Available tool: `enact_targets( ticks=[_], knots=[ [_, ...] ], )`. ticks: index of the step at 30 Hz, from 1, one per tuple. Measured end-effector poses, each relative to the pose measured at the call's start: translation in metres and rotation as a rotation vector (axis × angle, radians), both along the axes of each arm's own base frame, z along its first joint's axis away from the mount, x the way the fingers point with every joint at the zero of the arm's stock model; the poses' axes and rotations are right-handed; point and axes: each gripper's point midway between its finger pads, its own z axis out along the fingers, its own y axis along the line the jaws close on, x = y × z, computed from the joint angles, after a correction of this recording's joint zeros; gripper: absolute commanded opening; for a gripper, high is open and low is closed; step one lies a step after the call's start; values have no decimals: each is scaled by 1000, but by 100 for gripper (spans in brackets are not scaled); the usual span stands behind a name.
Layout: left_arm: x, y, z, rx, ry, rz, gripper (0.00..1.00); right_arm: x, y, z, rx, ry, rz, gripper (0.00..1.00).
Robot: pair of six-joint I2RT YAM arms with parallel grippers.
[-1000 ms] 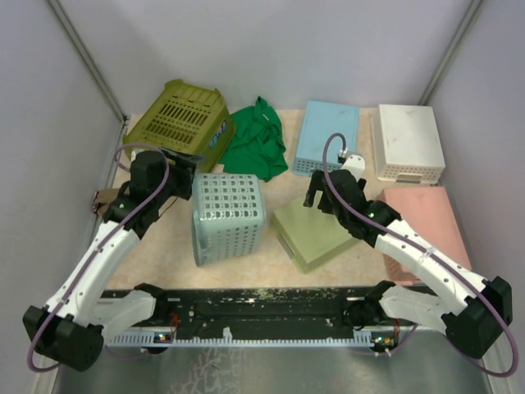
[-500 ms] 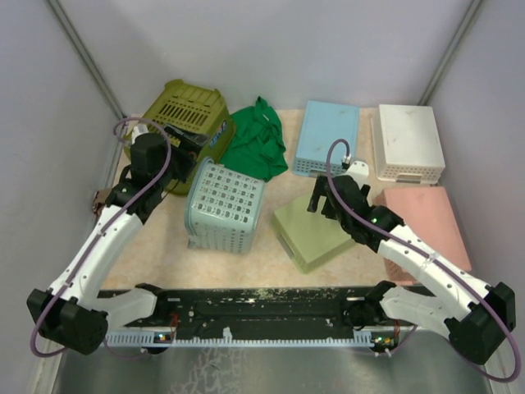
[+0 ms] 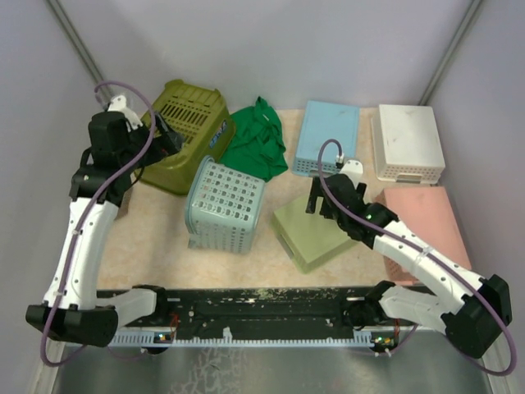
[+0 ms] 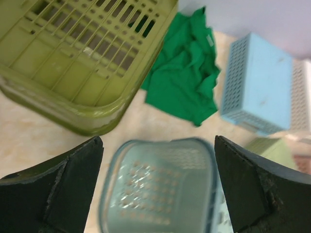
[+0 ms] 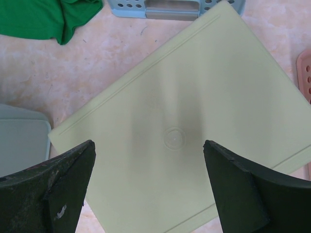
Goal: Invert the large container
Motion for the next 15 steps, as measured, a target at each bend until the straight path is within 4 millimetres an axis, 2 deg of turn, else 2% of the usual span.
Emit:
enact_targets(
  ticks=[3,10,12,15],
  knots=[
    [-19,11,-10,95,28,-60,100,3,2,3,-17,-4,16,93],
    [-101,-19,8,100,-106,-339,100,15,9,14,-49,-29,54,97],
    [-119,-22,1,92,-126,-374,100,17,10,19,-51,-43,63,97],
    [-138,-29,-22,66,-101,-423,100,19,12,22,-48,-58,73,97]
  ],
)
